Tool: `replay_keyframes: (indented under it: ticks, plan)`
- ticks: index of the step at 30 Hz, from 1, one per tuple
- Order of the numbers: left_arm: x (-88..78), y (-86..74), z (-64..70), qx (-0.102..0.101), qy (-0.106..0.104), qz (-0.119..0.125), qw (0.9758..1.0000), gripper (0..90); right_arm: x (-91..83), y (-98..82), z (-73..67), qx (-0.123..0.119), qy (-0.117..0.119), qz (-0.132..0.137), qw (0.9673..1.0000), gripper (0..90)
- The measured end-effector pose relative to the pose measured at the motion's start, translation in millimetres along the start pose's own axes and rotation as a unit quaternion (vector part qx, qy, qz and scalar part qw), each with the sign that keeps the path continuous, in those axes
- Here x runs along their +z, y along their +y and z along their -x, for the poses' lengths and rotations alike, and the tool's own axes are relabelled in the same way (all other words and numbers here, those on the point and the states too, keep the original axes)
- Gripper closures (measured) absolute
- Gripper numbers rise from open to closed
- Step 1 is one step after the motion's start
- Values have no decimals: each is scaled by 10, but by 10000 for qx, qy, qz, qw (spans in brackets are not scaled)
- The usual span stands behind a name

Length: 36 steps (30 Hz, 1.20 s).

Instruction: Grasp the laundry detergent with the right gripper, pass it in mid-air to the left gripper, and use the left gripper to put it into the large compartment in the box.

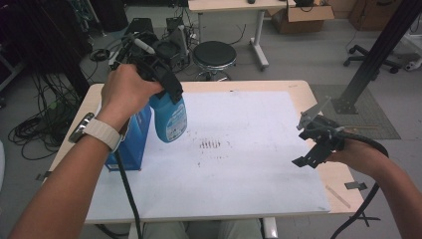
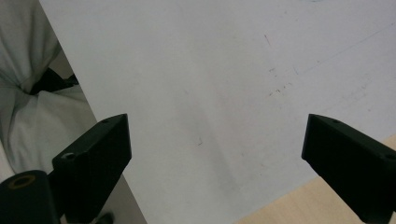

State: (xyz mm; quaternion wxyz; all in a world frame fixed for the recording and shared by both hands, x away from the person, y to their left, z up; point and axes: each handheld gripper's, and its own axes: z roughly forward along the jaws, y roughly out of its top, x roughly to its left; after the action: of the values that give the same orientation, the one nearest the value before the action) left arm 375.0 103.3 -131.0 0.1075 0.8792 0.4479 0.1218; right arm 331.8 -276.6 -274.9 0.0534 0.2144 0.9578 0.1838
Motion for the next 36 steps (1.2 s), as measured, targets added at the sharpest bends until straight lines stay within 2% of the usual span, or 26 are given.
replay_keyframes:
  ticks: [2, 3, 4, 8, 12, 14, 19, 21, 22, 28, 29, 32, 36]
  plan:
    - [-19, -1, -37, -175, 22, 2, 9998, 382, 3, 8, 4, -33, -19, -30, 10000, 80]
    - [-19, -1, -37, -175, 22, 2, 9998, 382, 3, 8, 4, -33, -19, -30, 10000, 80]
    - [-44, -3, -82, -348, 62, 25, 9994, 382, -5, 21, 11, -42, -41, -10, 10000, 80]
    - [-106, -15, -179, -657, 127, 97, 9977, 381, -14, 37, 20, -25, -40, 10, 10000, 80]
    - [-175, -39, -265, -919, 213, 131, 9955, 381, -8, 56, 32, -72, -31, -10, 10000, 80]
    - [-188, -46, -285, -967, 230, 130, 9950, 381, -5, 60, 33, -87, -34, -19, 10000, 80]
    - [-290, -89, -417, -1336, 296, 171, 9904, 381, -9, 84, 42, -141, -45, -25, 9999, 82]
    - [-316, -96, -442, -1385, 312, 169, 9897, 381, -18, 90, 44, -142, -55, -2, 9999, 83]
    - [-359, -108, -481, -1490, 333, 174, 9881, 381, -23, 92, 45, -121, -55, 18, 9999, 84]
    - [-495, -153, -615, -1810, 439, 194, 9823, 381, -22, 103, 48, -159, -86, 11, 9998, 89]
    - [-495, -153, -615, -1810, 439, 194, 9823, 381, -22, 103, 48, -159, -86, 11, 9998, 89]
    - [-573, -200, -714, -2014, 500, 208, 9780, 381, -34, 111, 56, -167, -109, 59, 9998, 89]
    - [-616, -235, -782, -2162, 613, 208, 9742, 381, -28, 113, 67, -148, -98, 53, 9998, 88]
